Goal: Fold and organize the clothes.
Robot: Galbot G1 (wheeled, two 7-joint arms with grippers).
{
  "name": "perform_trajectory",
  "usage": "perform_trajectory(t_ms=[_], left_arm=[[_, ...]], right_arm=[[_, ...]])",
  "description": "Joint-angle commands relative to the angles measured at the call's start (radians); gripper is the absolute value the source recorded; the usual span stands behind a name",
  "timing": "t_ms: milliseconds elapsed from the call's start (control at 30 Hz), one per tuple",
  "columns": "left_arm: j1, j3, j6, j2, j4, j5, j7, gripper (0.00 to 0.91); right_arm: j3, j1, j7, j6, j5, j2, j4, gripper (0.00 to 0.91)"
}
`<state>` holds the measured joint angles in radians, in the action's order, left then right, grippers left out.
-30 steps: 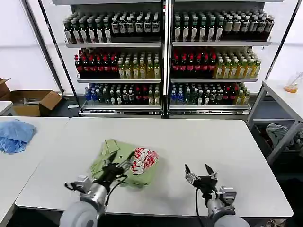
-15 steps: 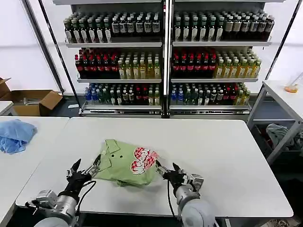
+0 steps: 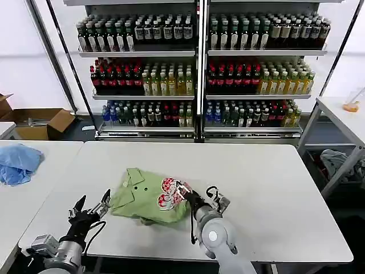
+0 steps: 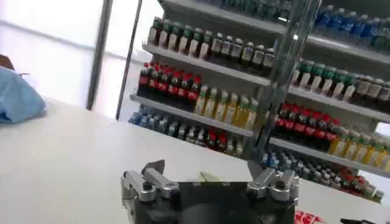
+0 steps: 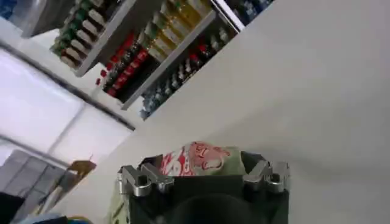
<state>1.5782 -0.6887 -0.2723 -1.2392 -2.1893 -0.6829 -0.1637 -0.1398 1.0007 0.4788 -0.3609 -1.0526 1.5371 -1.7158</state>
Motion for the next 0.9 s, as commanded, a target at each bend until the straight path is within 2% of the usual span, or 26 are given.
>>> perform_trajectory(t_ms=[33, 200, 267, 367, 433, 533, 600, 733, 900], left_arm=[[0.014, -0.019, 0.005, -0.002, 0.002, -0.001, -0.001, 0.907], [0.011, -0.016, 0.006, -0.001, 0.008, -0.007, -0.001, 0.907], [0.009, -0.016, 0.007, -0.001, 0.009, -0.009, -0.001, 0.907], [0.008, -0.015, 0.009, -0.001, 0.009, -0.011, 0.0, 0.907], [0.008, -0.013, 0.013, 0.0, 0.01, -0.011, 0.001, 0.907], [0.01, -0.009, 0.016, 0.001, 0.012, -0.011, 0.001, 0.907], [0.01, -0.001, 0.021, 0.004, 0.017, -0.009, 0.003, 0.907], [0.003, 0.009, 0.022, 0.003, 0.02, -0.008, 0.005, 0.907], [0.0, 0.033, 0.022, 0.004, 0.021, -0.002, 0.007, 0.907]], right_arm=[[-0.021, -0.073, 0.038, 0.053, -0.094, 0.072, 0.132, 0.0], [-0.013, -0.084, 0.032, 0.052, -0.087, 0.068, 0.141, 0.0], [-0.006, -0.096, 0.016, 0.05, -0.055, 0.061, 0.152, 0.0], [0.008, -0.131, -0.055, 0.038, 0.076, 0.027, 0.187, 0.0], [0.037, -0.153, -0.13, 0.031, 0.235, -0.012, 0.216, 0.0], [0.064, -0.173, -0.197, 0.034, 0.386, -0.054, 0.243, 0.0], [0.075, -0.188, -0.242, 0.033, 0.446, -0.1, 0.251, 0.0], [0.078, -0.198, -0.292, 0.021, 0.53, -0.174, 0.251, 0.0], [0.055, -0.201, -0.362, 0.043, 0.625, -0.256, 0.271, 0.0]])
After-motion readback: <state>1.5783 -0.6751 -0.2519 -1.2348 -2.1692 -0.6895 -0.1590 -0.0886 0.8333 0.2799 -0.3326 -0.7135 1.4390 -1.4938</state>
